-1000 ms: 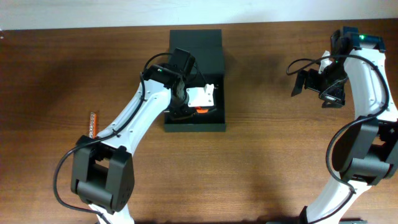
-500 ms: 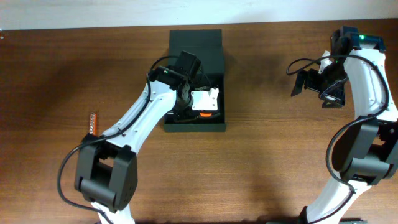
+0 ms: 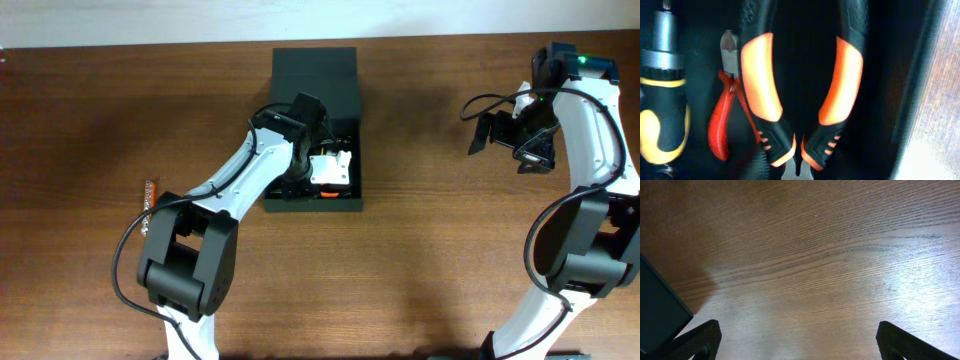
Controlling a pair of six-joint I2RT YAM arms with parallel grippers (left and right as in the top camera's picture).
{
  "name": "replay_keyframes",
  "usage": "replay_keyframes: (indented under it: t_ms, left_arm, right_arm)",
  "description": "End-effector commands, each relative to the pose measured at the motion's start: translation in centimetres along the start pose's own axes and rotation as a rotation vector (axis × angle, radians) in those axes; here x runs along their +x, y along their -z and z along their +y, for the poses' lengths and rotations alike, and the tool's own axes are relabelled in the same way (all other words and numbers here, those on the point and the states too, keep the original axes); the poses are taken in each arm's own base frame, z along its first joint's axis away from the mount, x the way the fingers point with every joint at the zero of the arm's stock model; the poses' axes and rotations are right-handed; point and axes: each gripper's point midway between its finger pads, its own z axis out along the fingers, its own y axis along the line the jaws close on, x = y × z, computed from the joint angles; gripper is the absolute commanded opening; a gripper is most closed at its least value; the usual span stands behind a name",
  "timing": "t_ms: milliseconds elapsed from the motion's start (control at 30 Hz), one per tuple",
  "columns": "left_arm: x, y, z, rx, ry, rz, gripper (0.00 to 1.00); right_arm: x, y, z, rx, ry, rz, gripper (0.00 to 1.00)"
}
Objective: Pack container
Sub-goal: 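Lower the pliers into the box and open the left gripper, then retract the left arm and move it over the orange socket rail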
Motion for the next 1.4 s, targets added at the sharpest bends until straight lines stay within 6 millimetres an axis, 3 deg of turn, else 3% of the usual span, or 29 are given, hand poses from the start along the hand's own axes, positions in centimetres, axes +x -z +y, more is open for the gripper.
replay_keyframes:
  t_ms: [0, 167, 400, 500, 567, 600, 700, 767, 833, 967, 1133, 1367]
  left_arm:
    - [-0.7, 1.6, 1.0, -0.042, 0.097, -0.028, 0.99]
    - [-1.6, 7.0, 4.1, -0.185, 0.263, -0.060, 0.99]
    - [-2.6, 14.2, 4.6, -0.253, 0.394, -0.132, 0.99]
    - [-0.8, 16.3, 5.6, -0.315, 0.558, -0.131, 1.00]
    - [1.5, 17.2, 6.3, -0.355, 0.724, -0.122, 0.89]
    - [3.1, 17.4, 6.6, -0.369, 0.828, -0.108, 0.78]
    - [8.4, 17.3, 6.3, -0.346, 1.133, -0.048, 0.63]
    - [11.9, 17.1, 5.6, -0.317, 1.277, 0.004, 0.61]
    - [15.2, 16.8, 5.0, -0.292, 1.367, 0.046, 0.73]
    - [20.3, 15.7, 4.0, -0.258, 1.493, 0.103, 0.82]
    - [25.4, 12.4, 2.3, -0.211, 1.542, 0.162, 0.87]
    - [30.5, 7.1, -0.3, -0.181, 1.630, 0.203, 0.87]
  right_arm:
    - [0.1, -0.2, -0.4, 0.014, -0.005, 0.006, 0.99]
    - [0.2, -0.2, -0.4, 0.014, -0.006, 0.009, 0.99]
    - [0.4, -0.2, -0.4, 0.016, -0.007, 0.020, 0.99]
    - [0.6, -0.2, -0.5, 0.017, -0.008, 0.027, 0.99]
    - [0.7, -0.2, -0.5, 0.017, -0.008, 0.029, 0.99]
    - [0.7, -0.2, -0.5, 0.017, -0.009, 0.030, 0.98]
    - [0.7, -0.2, -0.5, 0.017, -0.008, 0.030, 0.99]
    - [0.7, -0.2, -0.5, 0.017, -0.009, 0.030, 0.99]
    - [0.6, -0.2, -0.5, 0.017, -0.009, 0.027, 0.99]
    - [0.5, -0.2, -0.4, 0.016, -0.008, 0.024, 0.99]
    - [0.5, -0.2, -0.4, 0.016, -0.008, 0.024, 0.99]
    - [0.5, -0.2, -0.4, 0.016, -0.008, 0.024, 0.99]
